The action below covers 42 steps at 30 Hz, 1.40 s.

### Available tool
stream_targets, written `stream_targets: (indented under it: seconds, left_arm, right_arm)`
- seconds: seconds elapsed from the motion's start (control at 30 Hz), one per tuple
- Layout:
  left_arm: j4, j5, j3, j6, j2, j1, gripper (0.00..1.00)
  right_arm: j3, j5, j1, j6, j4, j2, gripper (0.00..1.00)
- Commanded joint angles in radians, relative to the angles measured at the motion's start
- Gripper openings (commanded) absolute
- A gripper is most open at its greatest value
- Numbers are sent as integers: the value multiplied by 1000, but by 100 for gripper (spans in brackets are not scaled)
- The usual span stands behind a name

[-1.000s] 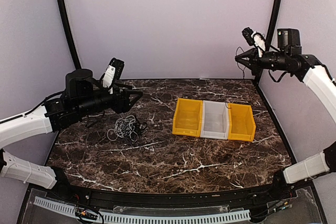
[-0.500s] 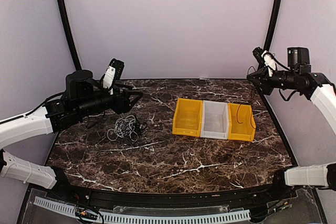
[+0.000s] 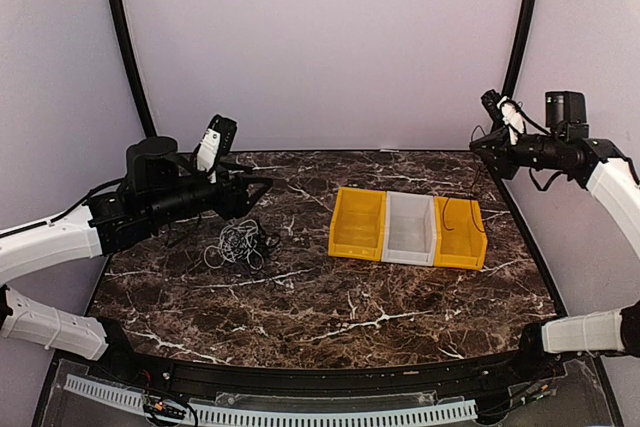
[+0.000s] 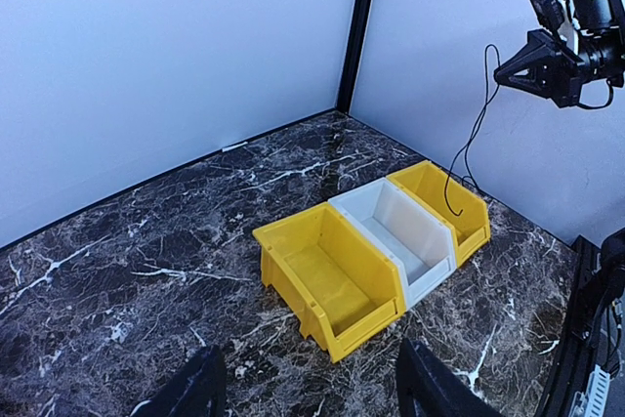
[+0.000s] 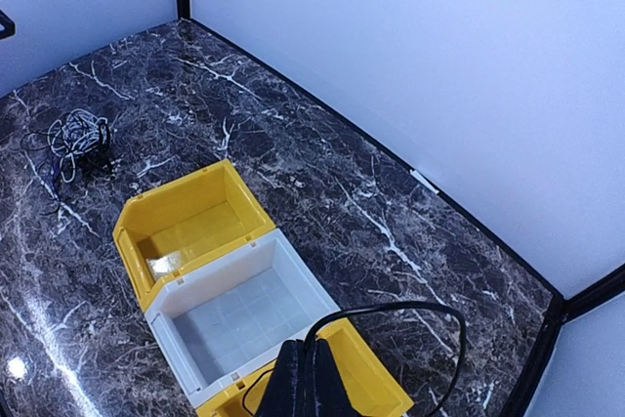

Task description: Untangle the cables

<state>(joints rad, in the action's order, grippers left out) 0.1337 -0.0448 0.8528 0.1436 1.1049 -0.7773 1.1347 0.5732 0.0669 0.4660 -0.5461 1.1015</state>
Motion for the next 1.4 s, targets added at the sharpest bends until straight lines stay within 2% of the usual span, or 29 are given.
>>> stream_targets:
  seconds: [0.0,0.47,0.97,1.37]
  left_arm:
    - [31,-5,-19,12,-12,-4,62]
    - [41,-8,-26,13,-2,-4,62]
    - [44,-9,-28,15,9,-4,62]
    - [51,-13,-27,29,31,-5,62]
  right_arm:
    - [99,32,-6,-30,57,30,0]
    - [137,87,-6,-85,88,52,0]
    - [25,159,-9,-167,245,101,0]
    - [90,270,-10,-220,248,125,0]
